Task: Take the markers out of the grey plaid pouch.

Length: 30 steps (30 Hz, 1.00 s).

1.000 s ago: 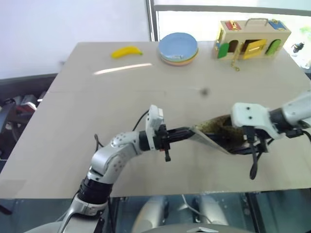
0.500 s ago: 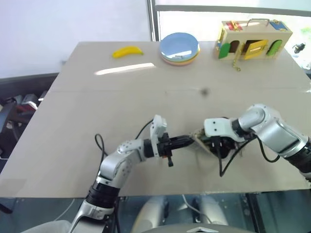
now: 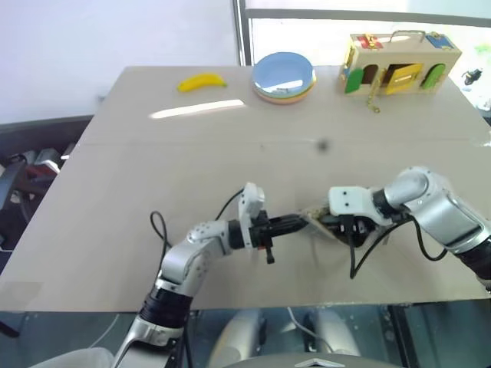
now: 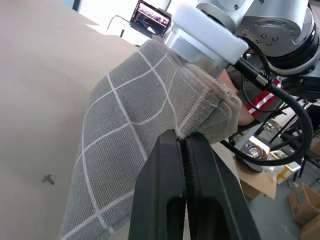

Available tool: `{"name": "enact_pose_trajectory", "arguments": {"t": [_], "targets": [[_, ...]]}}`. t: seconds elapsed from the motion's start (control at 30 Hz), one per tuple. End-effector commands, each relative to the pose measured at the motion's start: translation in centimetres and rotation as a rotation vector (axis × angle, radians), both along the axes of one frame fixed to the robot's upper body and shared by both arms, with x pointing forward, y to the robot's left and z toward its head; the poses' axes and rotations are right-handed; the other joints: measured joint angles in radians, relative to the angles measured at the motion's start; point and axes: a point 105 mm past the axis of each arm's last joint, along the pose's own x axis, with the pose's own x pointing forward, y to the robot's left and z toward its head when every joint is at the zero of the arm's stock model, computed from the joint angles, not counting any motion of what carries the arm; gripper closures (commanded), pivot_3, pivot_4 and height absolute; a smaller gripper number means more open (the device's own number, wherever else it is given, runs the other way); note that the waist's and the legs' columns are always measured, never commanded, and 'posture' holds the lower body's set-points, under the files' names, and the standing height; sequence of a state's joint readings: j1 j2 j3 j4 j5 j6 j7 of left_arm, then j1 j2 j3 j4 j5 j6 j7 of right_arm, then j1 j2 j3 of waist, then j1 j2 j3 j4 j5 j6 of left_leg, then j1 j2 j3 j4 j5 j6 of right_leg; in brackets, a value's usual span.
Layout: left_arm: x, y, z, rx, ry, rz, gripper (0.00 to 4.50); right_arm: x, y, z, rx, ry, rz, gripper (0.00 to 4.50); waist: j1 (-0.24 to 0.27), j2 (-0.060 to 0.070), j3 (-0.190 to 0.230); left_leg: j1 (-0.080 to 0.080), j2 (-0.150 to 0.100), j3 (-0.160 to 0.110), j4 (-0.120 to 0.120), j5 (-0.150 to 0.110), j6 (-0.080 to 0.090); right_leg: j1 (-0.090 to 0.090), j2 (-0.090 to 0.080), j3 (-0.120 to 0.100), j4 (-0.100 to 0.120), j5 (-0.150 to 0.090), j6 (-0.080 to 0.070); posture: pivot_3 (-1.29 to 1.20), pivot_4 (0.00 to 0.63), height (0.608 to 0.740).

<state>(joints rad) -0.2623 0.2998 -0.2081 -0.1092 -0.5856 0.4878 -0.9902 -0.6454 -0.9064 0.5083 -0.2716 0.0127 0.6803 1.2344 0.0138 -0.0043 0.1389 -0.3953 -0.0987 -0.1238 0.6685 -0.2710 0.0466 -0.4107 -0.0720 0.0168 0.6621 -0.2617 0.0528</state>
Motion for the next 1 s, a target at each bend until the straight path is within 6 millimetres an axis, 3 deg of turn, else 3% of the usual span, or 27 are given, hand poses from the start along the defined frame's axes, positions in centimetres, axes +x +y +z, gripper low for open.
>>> {"name": "enact_pose_trajectory", "arguments": {"t": [0.03, 0.17, 0.27, 0.33, 0.47, 0.73, 0.97, 1.0], "targets": [[-0.4, -0.1, 0.4, -0.01, -0.027, -0.021, 4.5, 0.2, -0.1, 3.0, 0.072, -0.088, -0.028, 3.04, 0.0, 0.0, 0.0, 0.0, 0.0, 0.0, 0.0, 0.0, 0.0, 0.0, 0.0, 0.0, 0.0, 0.0, 0.0, 0.0, 0.15, 0.74], [-0.4, -0.2, 0.3, -0.013, -0.024, -0.02, 4.5, 0.2, -0.3, 3.6, 0.094, -0.117, -0.045, 3.04, 0.0, 0.0, 0.0, 0.0, 0.0, 0.0, 0.0, 0.0, 0.0, 0.0, 0.0, 0.0, 0.0, 0.0, 0.0, 0.0, 0.15, 0.74], [-0.4, -0.4, 0.3, -0.015, -0.024, -0.023, 4.5, -0.2, -0.7, 3.0, 0.078, -0.103, -0.041, 3.04, 0.001, 0.0, 0.0, 0.0, 0.0, 0.0, 0.0, 0.0, 0.0, 0.0, 0.0, 0.0, 0.0, 0.0, 0.0, 0.0, 0.15, 0.74], [-0.4, -0.4, 0.2, -0.017, -0.022, -0.026, 4.5, -0.3, -0.9, 2.4, 0.069, -0.092, -0.043, 2.01, 0.0, 0.0, 0.0, 0.0, 0.0, 0.0, 0.0, 0.0, 0.0, 0.0, 0.0, 0.0, 0.0, 0.0, 0.0, 0.0, 0.15, 0.74], [-0.4, -0.5, 0.2, -0.019, -0.019, -0.025, 4.5, 0.4, -1.1, 1.4, 0.071, -0.114, -0.065, 0.38, -0.002, 0.0, 0.0, 0.0, 0.0, 0.0, 0.0, 0.0, 0.0, 0.0, 0.0, 0.0, 0.0, 0.0, 0.0, 0.0, 0.15, 0.74], [-0.5, -0.3, 0.2, -0.019, -0.014, -0.014, 4.5, 1.6, -1.4, 0.5, 0.079, -0.142, -0.089, 0.38, -0.002, 0.0, 0.0, 0.0, 0.0, 0.0, 0.0, 0.0, 0.0, 0.0, 0.0, 0.0, 0.0, 0.0, 0.0, 0.0, 0.15, 0.74], [-0.5, -0.2, 0.2, -0.019, -0.013, -0.009, 4.5, 1.0, -2.5, -1.3, 0.014, -0.086, -0.077, 0.38, -0.002, 0.0, 0.0, 0.0, 0.0, 0.0, 0.0, 0.0, 0.0, 0.0, 0.0, 0.0, 0.0, 0.0, 0.0, 0.0, 0.15, 0.74], [-0.5, -0.2, 0.2, -0.019, -0.013, -0.008, 4.5, 0.9, -2.7, -1.6, 0.006, -0.073, -0.079, 0.62, -0.002, 0.0, 0.0, 0.0, 0.0, 0.0, 0.0, 0.0, 0.0, 0.0, 0.0, 0.0, 0.0, 0.0, 0.0, 0.0, 0.15, 0.74]]}}
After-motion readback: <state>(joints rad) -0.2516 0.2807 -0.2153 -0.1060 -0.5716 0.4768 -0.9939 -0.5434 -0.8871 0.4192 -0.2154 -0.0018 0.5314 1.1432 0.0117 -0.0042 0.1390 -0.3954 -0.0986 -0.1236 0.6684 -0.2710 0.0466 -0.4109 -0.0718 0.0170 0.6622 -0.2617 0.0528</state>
